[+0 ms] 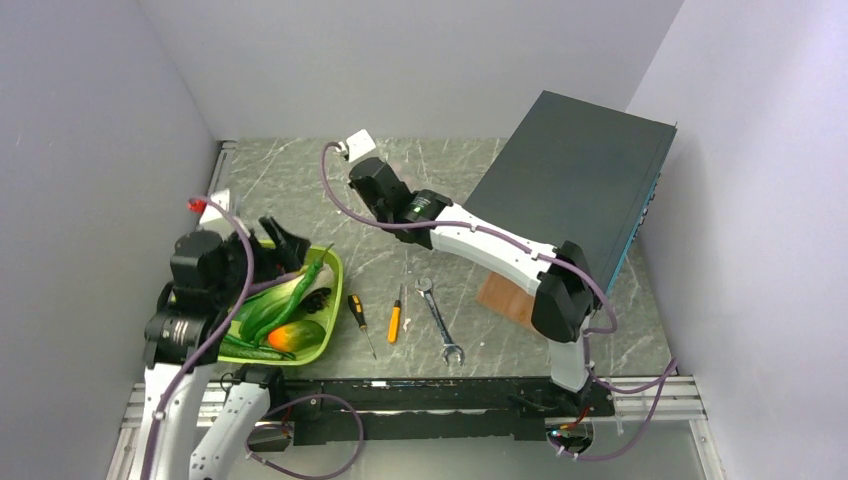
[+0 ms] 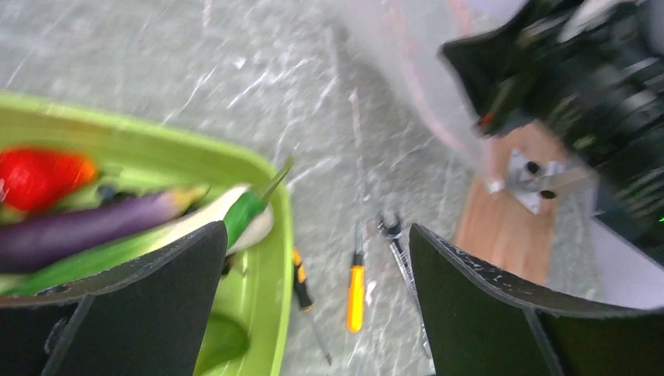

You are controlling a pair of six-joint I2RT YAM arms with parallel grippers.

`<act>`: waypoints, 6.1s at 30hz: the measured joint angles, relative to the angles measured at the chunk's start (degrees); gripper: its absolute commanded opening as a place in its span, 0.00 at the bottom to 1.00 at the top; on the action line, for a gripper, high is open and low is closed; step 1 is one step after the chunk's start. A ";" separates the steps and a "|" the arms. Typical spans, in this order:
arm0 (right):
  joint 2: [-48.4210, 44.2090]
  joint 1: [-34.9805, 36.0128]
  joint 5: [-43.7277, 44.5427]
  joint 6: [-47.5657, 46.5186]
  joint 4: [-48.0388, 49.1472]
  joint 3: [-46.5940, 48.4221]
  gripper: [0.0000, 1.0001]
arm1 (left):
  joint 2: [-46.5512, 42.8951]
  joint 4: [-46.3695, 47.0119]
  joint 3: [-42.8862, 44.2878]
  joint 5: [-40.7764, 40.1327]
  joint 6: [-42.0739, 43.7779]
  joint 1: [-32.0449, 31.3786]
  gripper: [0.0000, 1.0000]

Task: Place the food in the zip-top bag and seal the zipper
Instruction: Pick up the fake vegetable from the bin, then place the fake vegetable in the zipper food storage bag, then pick up the fake vegetable from the bin.

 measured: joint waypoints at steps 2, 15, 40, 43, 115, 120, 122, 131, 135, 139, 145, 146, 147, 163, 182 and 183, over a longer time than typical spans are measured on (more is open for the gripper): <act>-1.11 -0.44 -2.03 0.57 0.37 -1.22 0.00 | -4.11 -4.81 -1.99 -3.04 -0.70 0.00 0.85; -9.29 -2.51 -14.36 4.66 3.02 -7.98 0.00 | -4.83 -16.76 -19.45 -4.92 -8.13 -0.24 0.64; -14.60 -2.49 -16.26 3.54 8.46 -15.02 0.00 | 19.56 -1.18 -11.89 -24.48 17.92 -15.74 0.61; -14.60 -2.49 -16.28 3.39 8.46 -15.13 0.00 | 19.10 2.12 -13.14 -23.04 19.89 -15.74 0.50; -14.80 -2.86 -34.73 12.02 6.21 -13.18 0.00 | -2.25 67.23 -8.00 2.93 11.72 -15.85 0.00; -14.80 -3.21 -36.44 12.94 6.01 -12.98 0.00 | -2.25 68.96 -12.90 -0.28 10.93 -15.85 0.00; -14.80 -3.61 -37.35 13.53 5.64 -12.55 0.00 | -2.36 69.79 -15.41 -1.81 9.51 -15.85 0.00; -13.97 -6.56 -44.72 20.61 6.05 -10.03 0.00 | -1.86 76.48 -25.77 -9.79 -0.96 -15.85 0.00; -12.74 -6.88 -46.56 22.82 6.78 -8.66 0.00 | 0.33 78.73 -26.36 -10.10 -5.03 -15.85 0.00; -11.72 -6.88 -47.34 24.06 6.75 -7.48 0.00 | 1.79 80.81 -27.71 -10.10 -9.09 -15.85 0.00; -11.06 -6.97 -47.69 24.87 6.82 -5.64 0.00 | 2.23 77.50 -27.96 -10.19 -12.09 -15.85 0.00; -11.06 -6.99 -47.74 24.98 6.82 -5.46 0.00 | 2.29 76.65 -27.96 -10.34 -12.59 -15.85 0.00; -11.04 -6.99 -47.76 25.07 6.86 -5.31 0.00 | 2.32 76.11 -27.96 -10.60 -13.07 -15.85 0.00; -9.97 -7.21 -47.67 24.81 6.58 -5.05 0.00 | 2.40 48.81 -17.46 -14.29 -16.09 -15.85 0.94; -8.85 -8.37 -46.01 23.47 3.61 -1.22 0.00 | -10.36 11.10 -3.56 -26.40 -7.21 -15.85 0.94; -8.85 -8.35 -46.01 23.43 3.58 -1.20 0.00 | -11.67 9.33 -3.82 -27.71 -6.82 -15.85 0.94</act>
